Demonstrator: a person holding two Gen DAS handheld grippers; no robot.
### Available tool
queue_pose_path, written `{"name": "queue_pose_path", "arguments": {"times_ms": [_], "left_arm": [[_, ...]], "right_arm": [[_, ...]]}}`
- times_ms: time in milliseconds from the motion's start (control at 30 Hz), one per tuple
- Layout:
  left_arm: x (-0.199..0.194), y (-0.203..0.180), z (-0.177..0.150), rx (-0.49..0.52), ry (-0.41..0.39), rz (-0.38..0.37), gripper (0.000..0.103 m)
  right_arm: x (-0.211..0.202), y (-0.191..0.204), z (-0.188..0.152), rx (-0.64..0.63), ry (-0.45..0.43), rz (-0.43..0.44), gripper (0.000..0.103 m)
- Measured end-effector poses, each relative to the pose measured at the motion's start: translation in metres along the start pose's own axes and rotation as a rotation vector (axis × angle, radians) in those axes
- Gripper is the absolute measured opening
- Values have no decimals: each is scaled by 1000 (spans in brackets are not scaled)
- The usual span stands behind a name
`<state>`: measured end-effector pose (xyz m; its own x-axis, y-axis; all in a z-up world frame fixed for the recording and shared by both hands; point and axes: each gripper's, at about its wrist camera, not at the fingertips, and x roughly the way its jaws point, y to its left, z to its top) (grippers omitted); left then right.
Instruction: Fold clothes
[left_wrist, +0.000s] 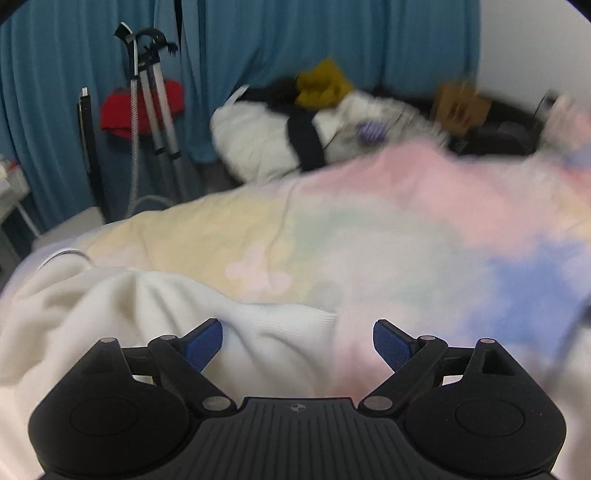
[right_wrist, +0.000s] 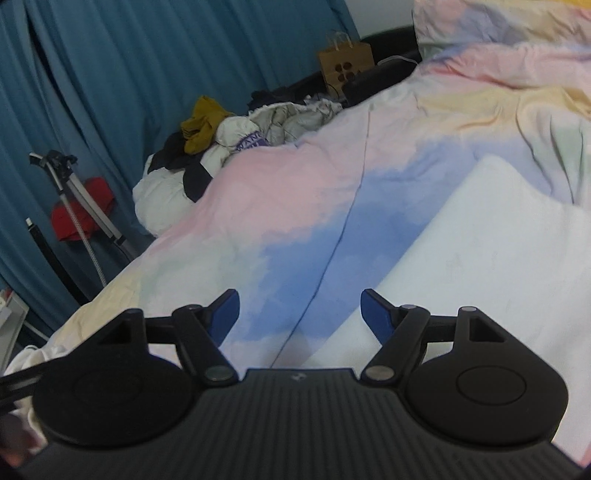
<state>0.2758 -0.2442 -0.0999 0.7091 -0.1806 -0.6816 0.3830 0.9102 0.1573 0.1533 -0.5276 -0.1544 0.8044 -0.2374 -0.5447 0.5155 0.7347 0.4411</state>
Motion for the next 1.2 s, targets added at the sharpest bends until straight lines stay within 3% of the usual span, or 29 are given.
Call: {"name": "queue_pose_path", "arguments": {"times_ms": [100,133,200,233,267,367,633,700,733,800,833,1000,1100,1200], "left_arm": [[44,-16,2,84,72,168,80],[55,-17,2,94,92,203,66],[61,-9,4,61,92,214,43],[57,-4,7,44,88,215,21],[49,1,11,30,81,215,13],[12,21,36,-11,-5,124,8],[-85,77,70,-189,-291,-223,9],[-109,91,77,-236,-365,-314,11],[-119,98,80,-259,-397,-356,19],[-95,97,62,-298,-311,-350,41],[-82,96,51,-321,-263,-346,59],[-50,105,-11,-354,-122,-322,66],[-58,122,-49,-299,-122,-286,77],[-85,134,-91,-173,-138,-147,79]], "right_arm": [[9,0,-6,0,13,7,75],[12,0,-7,0,18,11,75],[16,0,-9,-2,18,15,75],[18,0,-10,-2,19,13,75],[20,0,-10,-1,22,12,75],[24,-3,-10,16,26,8,75],[11,1,-10,25,-17,15,75],[8,1,-8,32,-31,12,75],[6,0,-7,38,-40,10,74],[5,-3,-6,55,-46,14,74],[5,-6,-5,66,-44,17,75],[17,-23,-2,163,17,61,76],[28,-34,0,251,78,114,76],[40,-45,2,340,138,166,76]]}}
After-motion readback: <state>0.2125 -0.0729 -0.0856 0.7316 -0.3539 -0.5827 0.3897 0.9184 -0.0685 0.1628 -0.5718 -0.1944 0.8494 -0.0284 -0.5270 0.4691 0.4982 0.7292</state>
